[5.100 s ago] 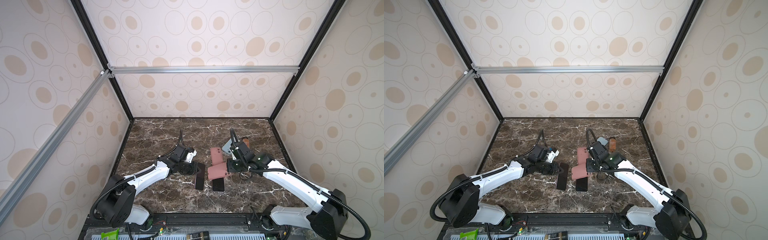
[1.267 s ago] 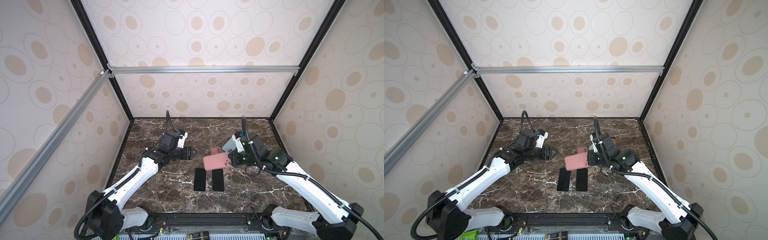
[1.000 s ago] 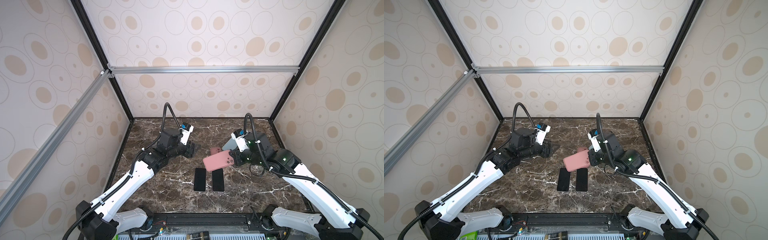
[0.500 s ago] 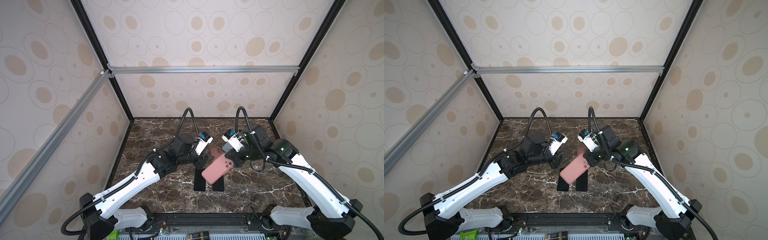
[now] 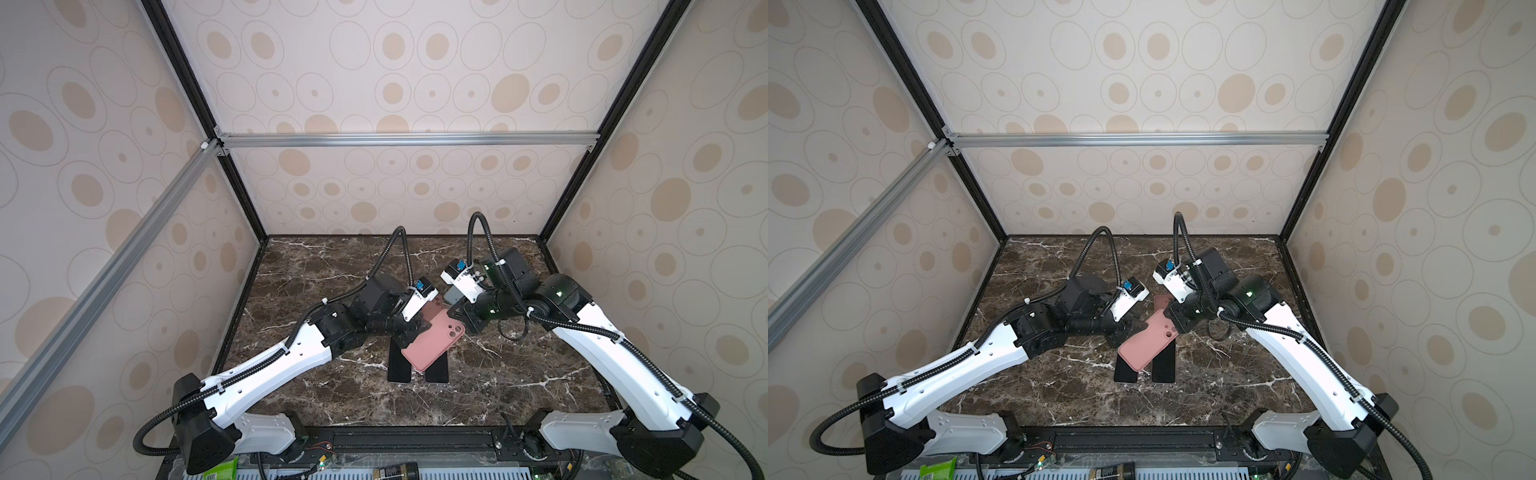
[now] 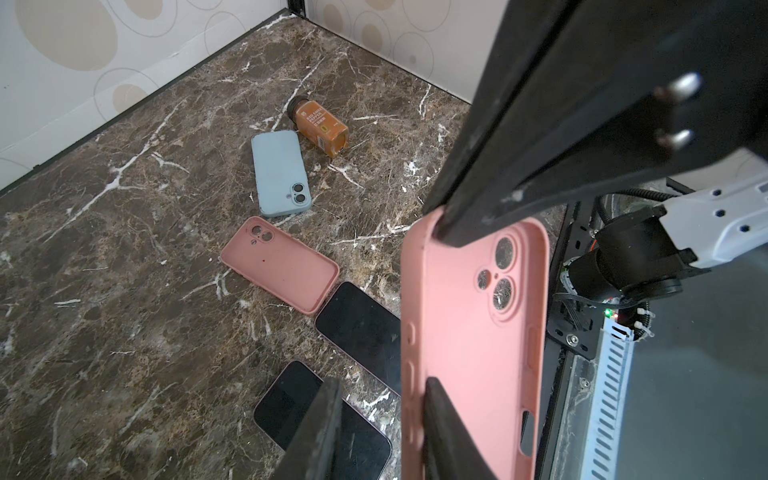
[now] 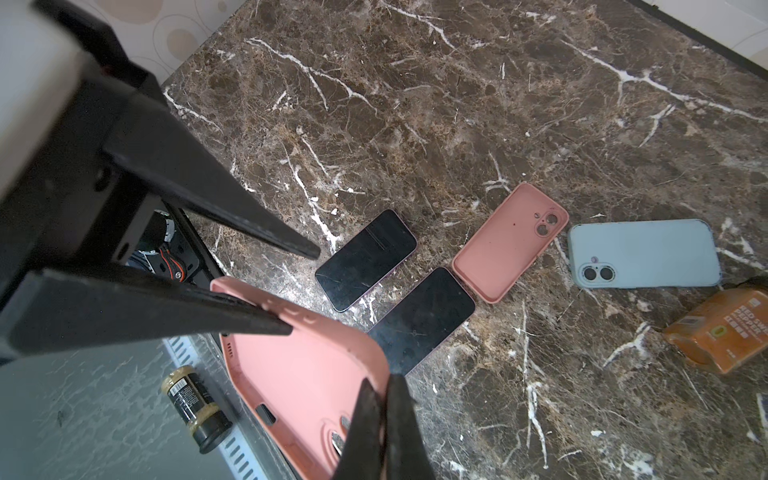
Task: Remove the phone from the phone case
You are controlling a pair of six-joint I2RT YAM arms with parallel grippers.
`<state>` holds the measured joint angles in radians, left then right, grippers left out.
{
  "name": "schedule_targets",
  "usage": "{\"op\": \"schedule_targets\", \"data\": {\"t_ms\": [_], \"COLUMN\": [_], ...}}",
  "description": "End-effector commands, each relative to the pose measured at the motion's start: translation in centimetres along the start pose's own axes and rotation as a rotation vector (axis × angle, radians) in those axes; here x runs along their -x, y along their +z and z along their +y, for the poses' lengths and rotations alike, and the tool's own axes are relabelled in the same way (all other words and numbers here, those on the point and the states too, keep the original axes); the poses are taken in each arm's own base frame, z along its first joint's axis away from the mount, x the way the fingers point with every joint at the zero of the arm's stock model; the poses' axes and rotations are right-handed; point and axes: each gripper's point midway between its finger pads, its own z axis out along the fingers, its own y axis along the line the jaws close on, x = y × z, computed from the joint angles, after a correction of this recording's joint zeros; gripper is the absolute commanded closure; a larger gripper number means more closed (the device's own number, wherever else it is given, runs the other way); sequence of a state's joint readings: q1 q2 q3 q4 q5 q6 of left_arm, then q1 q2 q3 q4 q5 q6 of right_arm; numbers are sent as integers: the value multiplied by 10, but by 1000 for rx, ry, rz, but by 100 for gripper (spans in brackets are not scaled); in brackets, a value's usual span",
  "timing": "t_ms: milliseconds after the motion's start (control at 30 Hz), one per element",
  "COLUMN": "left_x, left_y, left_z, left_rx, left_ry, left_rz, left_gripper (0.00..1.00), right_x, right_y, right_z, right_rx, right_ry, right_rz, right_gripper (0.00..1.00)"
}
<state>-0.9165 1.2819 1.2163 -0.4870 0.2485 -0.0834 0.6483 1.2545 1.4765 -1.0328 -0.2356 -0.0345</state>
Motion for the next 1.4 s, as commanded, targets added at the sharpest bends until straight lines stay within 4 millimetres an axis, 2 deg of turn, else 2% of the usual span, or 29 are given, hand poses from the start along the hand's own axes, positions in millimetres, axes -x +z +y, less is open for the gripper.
{"op": "schedule_targets", "data": {"t_ms": [0, 267, 500, 633, 733, 833, 900, 1000, 1133, 1267, 1367], "left_x": [4, 2, 7, 11, 14, 12, 6, 1, -8, -21, -36], "left_y": [-2, -1, 0, 1, 1, 4, 10, 17, 27, 42, 54], "left_z": [-3, -6, -6, -5, 0, 19, 35, 58, 84, 108, 125], "left_rx": [-3, -10, -10, -4, 24, 131, 218, 329, 427, 486, 510], "left_ry": [25, 29, 18, 11, 2, -31, -64, -135, -269, -405, -502], "left_rz": [4, 12, 3, -5, -12, -4, 3, -12, -47, -42, -9], "left_gripper": [71, 84, 94, 100, 100, 100, 100, 100, 100, 100, 100], "right_x": [-1, 0, -1, 3, 7, 14, 20, 22, 19, 17, 14], "right_y": [-8, -12, -8, -10, -12, -15, -18, -17, -4, 21, 43], "right_z": [-4, -9, -5, -5, -7, -10, -19, -33, -48, -60, -67], "right_rx": [-29, -65, -32, -36, -49, -73, -117, -175, -208, -208, -214], "right_ry": [0, -2, -1, 1, 14, 41, 88, 181, 339, 491, 569], "right_rz": [-10, -34, -43, -67, -101, -165, -232, -332, -418, -447, -408], "right_gripper": [100, 100, 100, 93, 82, 64, 49, 34, 27, 23, 23]}}
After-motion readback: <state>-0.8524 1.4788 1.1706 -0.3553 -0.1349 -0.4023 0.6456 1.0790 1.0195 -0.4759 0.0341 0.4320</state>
